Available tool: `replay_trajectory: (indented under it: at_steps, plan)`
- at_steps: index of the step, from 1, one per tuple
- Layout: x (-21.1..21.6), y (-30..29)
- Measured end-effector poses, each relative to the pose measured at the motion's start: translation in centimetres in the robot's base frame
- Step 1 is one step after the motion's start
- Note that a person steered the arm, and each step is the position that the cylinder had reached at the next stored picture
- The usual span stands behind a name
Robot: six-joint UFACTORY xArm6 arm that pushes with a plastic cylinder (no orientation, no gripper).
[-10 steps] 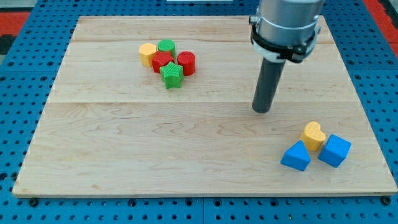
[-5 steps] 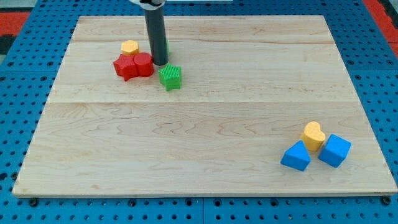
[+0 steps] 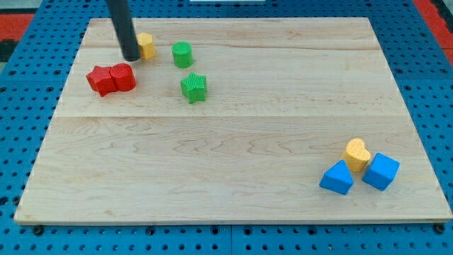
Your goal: Slide the red star to the bottom left corner
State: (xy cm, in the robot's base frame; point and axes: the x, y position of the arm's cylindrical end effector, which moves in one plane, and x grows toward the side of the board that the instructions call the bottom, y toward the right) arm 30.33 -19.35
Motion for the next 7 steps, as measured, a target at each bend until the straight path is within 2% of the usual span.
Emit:
replay_trajectory:
  at_steps: [1,3,4,5,6,7]
  plan:
    - [2.8,-1.4]
    - [13.2,-2.6]
    - [15.6,-2.8]
    - [14.9,-6.0]
    - [19.5,-3.5]
    - [22.8,-4.1]
